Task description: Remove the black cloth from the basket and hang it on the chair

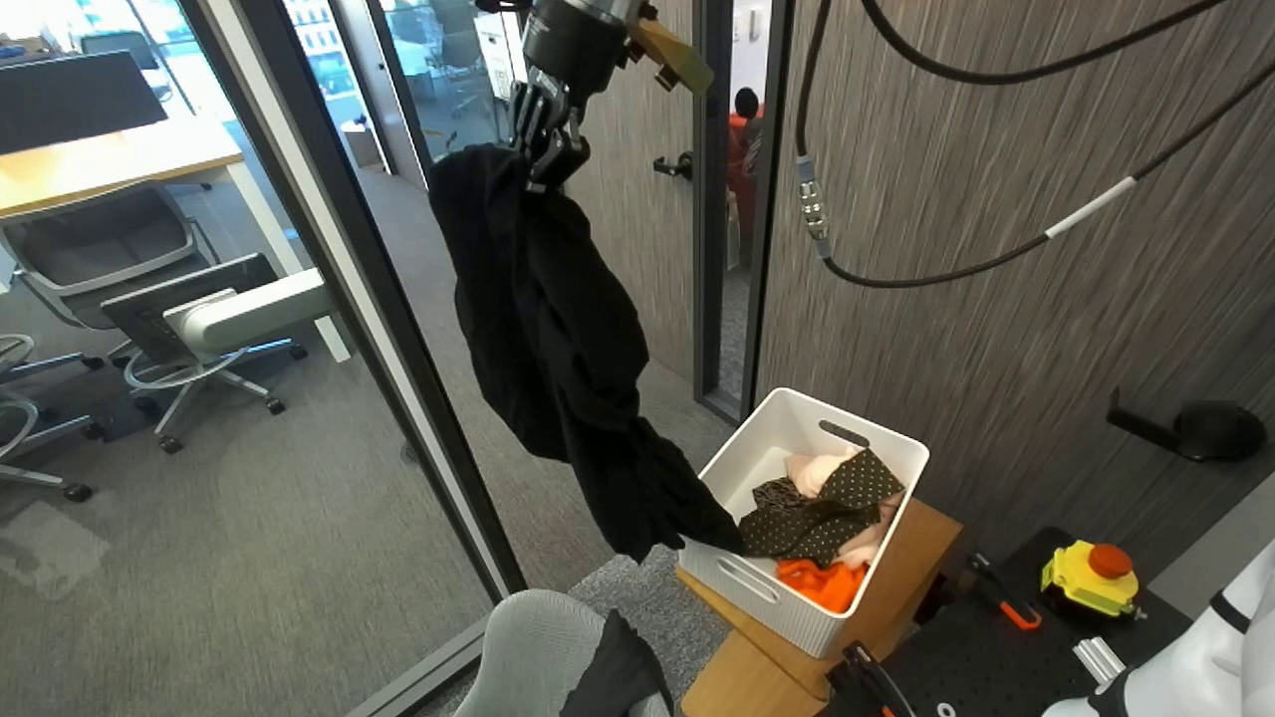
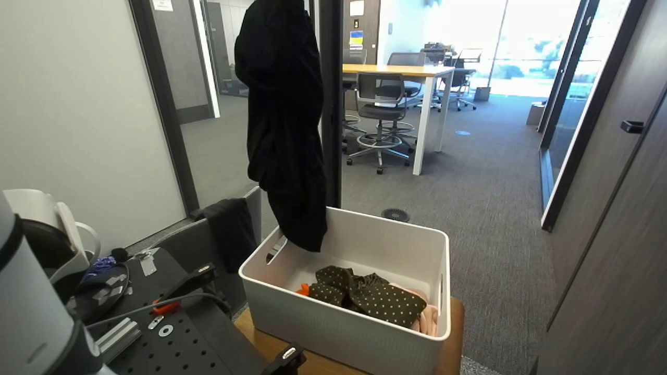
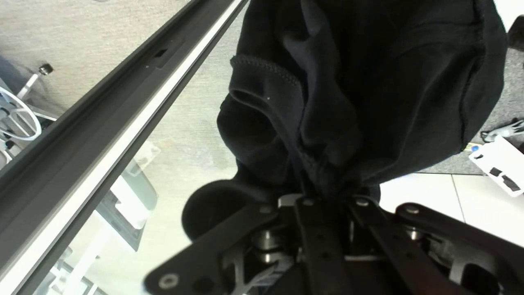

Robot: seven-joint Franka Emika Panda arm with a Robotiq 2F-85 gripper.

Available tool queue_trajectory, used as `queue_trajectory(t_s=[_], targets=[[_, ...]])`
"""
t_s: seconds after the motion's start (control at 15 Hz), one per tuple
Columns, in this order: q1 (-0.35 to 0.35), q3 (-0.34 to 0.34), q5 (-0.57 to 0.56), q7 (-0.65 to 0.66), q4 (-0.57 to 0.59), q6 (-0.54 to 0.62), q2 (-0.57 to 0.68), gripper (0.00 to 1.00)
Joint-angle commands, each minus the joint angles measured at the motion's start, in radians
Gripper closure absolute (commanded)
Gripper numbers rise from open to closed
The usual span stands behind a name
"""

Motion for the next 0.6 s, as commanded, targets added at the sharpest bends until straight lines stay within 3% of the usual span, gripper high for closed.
queue_trajectory(t_s=[0.0, 0.53], targets=[[0.01, -0.007, -0.004, -0.029, 0.171, -0.075, 0.092, 0.92], [0.003, 0.024, 0.053, -0.115, 0.226, -0.092, 0.262, 0.92]])
